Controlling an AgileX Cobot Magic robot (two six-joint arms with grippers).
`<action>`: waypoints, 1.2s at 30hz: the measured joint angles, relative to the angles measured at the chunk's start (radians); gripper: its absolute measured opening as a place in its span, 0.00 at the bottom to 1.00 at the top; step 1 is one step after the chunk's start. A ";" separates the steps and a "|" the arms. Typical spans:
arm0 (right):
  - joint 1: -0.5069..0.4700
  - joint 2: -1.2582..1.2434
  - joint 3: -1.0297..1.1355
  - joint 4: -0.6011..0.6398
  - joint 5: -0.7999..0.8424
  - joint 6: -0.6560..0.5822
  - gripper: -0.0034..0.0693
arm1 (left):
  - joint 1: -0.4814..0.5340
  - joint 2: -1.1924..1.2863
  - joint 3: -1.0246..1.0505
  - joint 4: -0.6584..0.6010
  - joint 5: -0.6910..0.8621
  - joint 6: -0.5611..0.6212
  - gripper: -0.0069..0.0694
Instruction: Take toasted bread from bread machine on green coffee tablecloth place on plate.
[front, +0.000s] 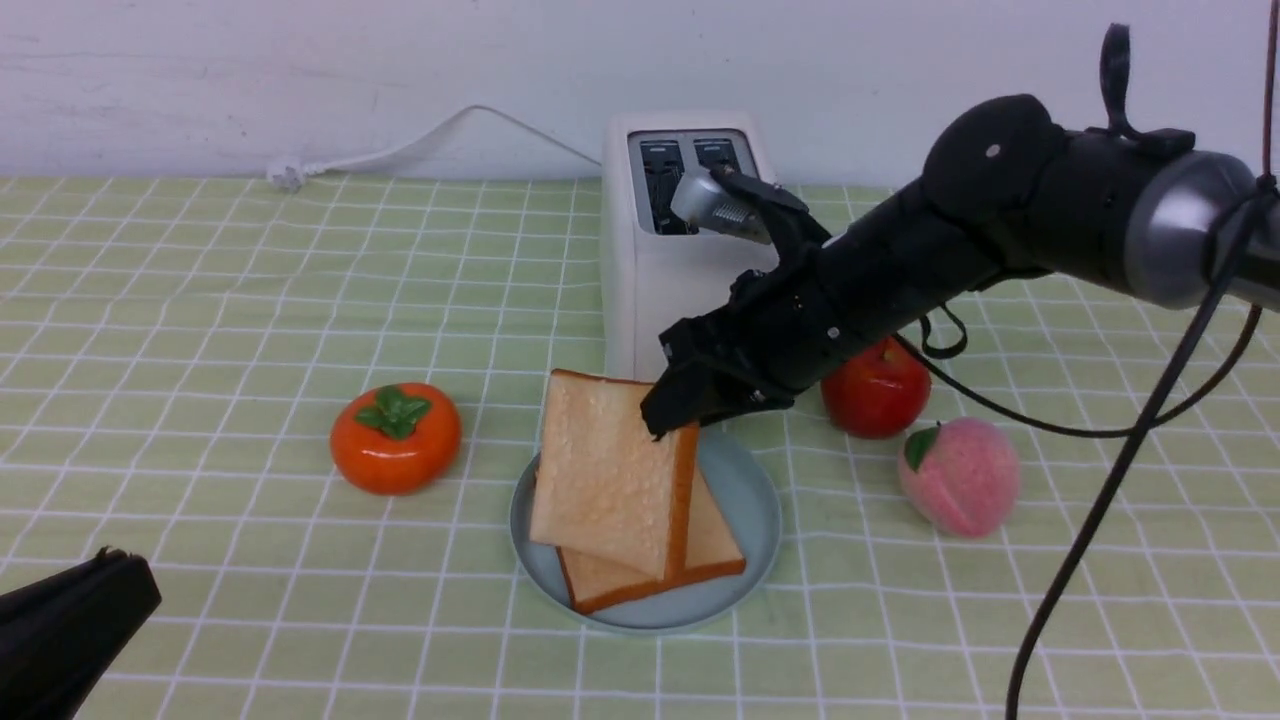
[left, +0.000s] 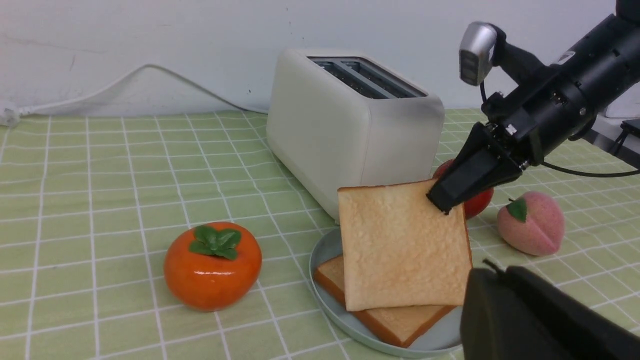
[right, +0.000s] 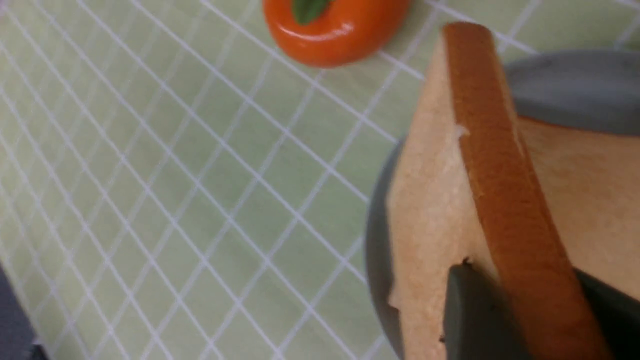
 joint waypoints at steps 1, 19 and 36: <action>0.000 0.000 0.000 0.000 0.000 0.003 0.41 | 0.000 0.000 0.000 0.000 0.000 0.000 0.10; 0.000 -0.394 -0.019 -0.534 0.260 0.311 0.46 | 0.000 0.000 0.000 0.000 -0.021 0.000 0.11; 0.000 -1.299 0.693 -0.639 0.148 0.567 0.07 | 0.000 -0.123 0.000 -0.091 -0.023 0.000 0.11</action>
